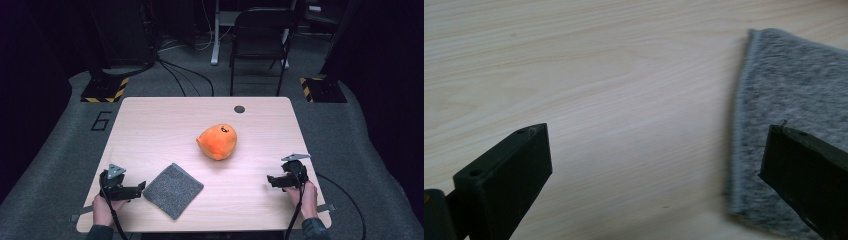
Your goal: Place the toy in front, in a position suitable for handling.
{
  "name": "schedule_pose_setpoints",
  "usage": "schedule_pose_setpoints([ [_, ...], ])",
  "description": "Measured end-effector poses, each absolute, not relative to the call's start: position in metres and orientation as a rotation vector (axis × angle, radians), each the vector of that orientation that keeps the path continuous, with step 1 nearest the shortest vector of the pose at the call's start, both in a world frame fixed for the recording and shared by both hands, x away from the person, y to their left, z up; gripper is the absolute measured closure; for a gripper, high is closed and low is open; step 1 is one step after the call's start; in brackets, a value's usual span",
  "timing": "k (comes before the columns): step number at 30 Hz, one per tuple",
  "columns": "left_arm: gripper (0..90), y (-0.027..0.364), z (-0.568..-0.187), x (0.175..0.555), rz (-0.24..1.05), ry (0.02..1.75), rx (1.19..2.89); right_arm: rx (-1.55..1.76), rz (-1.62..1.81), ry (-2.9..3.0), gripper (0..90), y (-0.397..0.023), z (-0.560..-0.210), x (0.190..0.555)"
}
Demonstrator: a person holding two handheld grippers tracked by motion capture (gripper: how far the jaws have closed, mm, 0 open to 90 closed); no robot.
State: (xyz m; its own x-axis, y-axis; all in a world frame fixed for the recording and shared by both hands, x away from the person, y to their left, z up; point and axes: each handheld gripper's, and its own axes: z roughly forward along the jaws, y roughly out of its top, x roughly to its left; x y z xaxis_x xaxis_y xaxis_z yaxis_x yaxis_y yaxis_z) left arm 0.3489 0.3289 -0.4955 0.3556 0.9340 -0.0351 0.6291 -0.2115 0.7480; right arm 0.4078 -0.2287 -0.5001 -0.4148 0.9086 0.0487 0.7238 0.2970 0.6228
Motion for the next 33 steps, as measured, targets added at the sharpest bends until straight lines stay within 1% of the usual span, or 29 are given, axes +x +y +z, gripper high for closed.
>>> schedule_pose_setpoints([
  [2, 0.0, 0.315, -0.492, 0.348, 0.538, 1.304, 1.964, 1.481, 0.824, 2.234, 6.7, -0.229, -0.496, 0.406],
  [6, 0.0, 0.301, -0.493, 0.348, 0.508, 1.261, 1.988, 1.485, 0.832, 2.230, 6.8, -0.232, -0.494, 0.402],
  [11, 0.0, 0.272, -0.497, 0.348, 0.434, 1.176, 2.061, 1.516, 0.848, 2.216, 7.0, -0.236, -0.494, 0.400],
  [17, 0.0, 0.250, -0.499, 0.343, 0.441, 1.102, 2.104, 1.493, 0.835, 2.244, 6.9, -0.230, -0.497, 0.402],
  [19, 0.1, 0.246, -0.502, 0.345, 0.426, 1.114, 2.098, 1.492, 0.835, 2.243, 6.9, -0.228, -0.497, 0.403],
  [22, 5.0, 0.245, -0.504, 0.347, 0.428, 1.108, 2.112, 1.481, 0.833, 2.242, 6.9, -0.228, -0.497, 0.404],
  [23, 8.6, 0.245, -0.504, 0.347, 0.428, 1.108, 2.112, 1.481, 0.833, 2.242, 6.9, -0.228, -0.497, 0.404],
  [24, 8.6, 0.245, -0.505, 0.347, 0.428, 1.100, 2.123, 1.476, 0.830, 2.251, 7.0, -0.228, -0.497, 0.404],
  [25, 14.6, 0.244, -0.507, 0.348, 0.437, 1.096, 2.130, 1.482, 0.830, 2.253, 7.0, -0.228, -0.497, 0.404],
  [33, 15.3, 0.240, -0.513, 0.351, 0.431, 1.078, 2.184, 1.496, 0.824, 2.245, 6.9, -0.230, -0.498, 0.403],
])
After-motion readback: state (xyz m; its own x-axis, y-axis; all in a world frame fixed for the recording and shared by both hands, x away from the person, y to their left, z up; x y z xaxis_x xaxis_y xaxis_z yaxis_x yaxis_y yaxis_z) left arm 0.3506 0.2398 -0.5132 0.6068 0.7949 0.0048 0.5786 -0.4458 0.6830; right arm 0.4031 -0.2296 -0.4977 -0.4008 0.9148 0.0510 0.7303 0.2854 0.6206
